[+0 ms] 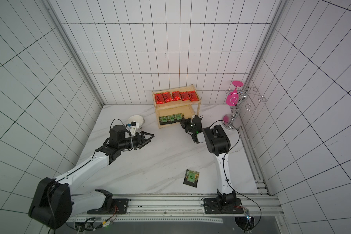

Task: Place the tea bags on the shelf by color
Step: Place the tea bag on the shelf.

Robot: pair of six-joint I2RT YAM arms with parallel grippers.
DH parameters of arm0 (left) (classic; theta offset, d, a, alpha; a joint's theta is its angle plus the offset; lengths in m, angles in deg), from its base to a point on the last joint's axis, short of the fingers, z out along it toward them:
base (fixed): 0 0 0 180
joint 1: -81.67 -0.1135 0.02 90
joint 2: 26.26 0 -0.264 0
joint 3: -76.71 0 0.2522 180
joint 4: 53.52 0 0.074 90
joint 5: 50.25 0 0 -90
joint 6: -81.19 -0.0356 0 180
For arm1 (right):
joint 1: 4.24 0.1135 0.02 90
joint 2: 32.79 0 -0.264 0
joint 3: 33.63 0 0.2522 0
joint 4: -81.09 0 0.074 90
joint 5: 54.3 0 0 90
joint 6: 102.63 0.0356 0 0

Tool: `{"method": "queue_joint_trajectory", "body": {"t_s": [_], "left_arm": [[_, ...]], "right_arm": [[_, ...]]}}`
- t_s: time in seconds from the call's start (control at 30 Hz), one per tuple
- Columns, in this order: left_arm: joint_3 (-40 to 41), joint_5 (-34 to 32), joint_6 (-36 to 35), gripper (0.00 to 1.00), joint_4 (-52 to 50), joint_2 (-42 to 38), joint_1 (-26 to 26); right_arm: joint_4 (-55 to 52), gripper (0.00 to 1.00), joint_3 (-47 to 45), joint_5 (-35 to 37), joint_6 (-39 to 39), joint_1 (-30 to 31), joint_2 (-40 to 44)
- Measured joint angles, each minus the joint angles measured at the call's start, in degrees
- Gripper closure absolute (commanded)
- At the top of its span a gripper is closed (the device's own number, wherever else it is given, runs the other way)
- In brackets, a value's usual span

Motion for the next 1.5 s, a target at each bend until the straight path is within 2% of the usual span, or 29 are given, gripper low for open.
{"method": "queue_joint_trajectory", "body": {"t_s": [0.3, 0.4, 0.57, 0.63, 0.7, 0.9, 1.07, 1.33, 1.5], "left_arm": [[0.04, 0.0, -0.15, 0.32, -0.07, -0.55, 0.0], [0.04, -0.02, -0.31, 0.32, -0.15, -0.57, 0.0], [0.07, -0.02, -0.42, 0.32, -0.22, -0.98, 0.0], [0.07, -0.02, -0.42, 0.32, -0.22, -1.18, 0.0], [0.07, -0.02, -0.42, 0.32, -0.22, -1.2, 0.0], [0.22, -0.02, -0.39, 0.32, -0.2, -1.2, 0.0], [0.55, -0.02, -0.37, 0.32, -0.15, -1.4, 0.0], [0.74, -0.02, -0.37, 0.33, -0.13, -1.51, 0.0], [0.76, -0.04, -0.46, 0.33, -0.2, -1.88, 0.0]], "right_arm": [[-1.62, 0.7, 0.76, -0.09, 1.46, 0.0, 0.85], [-7.06, 0.63, 0.76, 0.11, -0.37, -0.02, 3.45], [-20.41, 0.61, 1.49, 0.7, -5.99, -0.02, 8.31], [-25.49, 0.63, 3.13, 0.72, -8.13, -0.04, 8.94], [-29.81, 0.71, 4.83, 0.74, -9.79, -0.04, 9.05], [-43.87, 0.76, 8.39, 2.51, -14.64, -0.04, 9.09], [-54.66, 0.71, 11.98, 6.49, -21.05, 0.0, 10.4], [-59.63, 0.8, 15.54, 10.62, -27.19, 0.5, 12.81], [-59.87, 0.8, 15.39, 10.67, -29.81, 1.09, 13.09]]}}
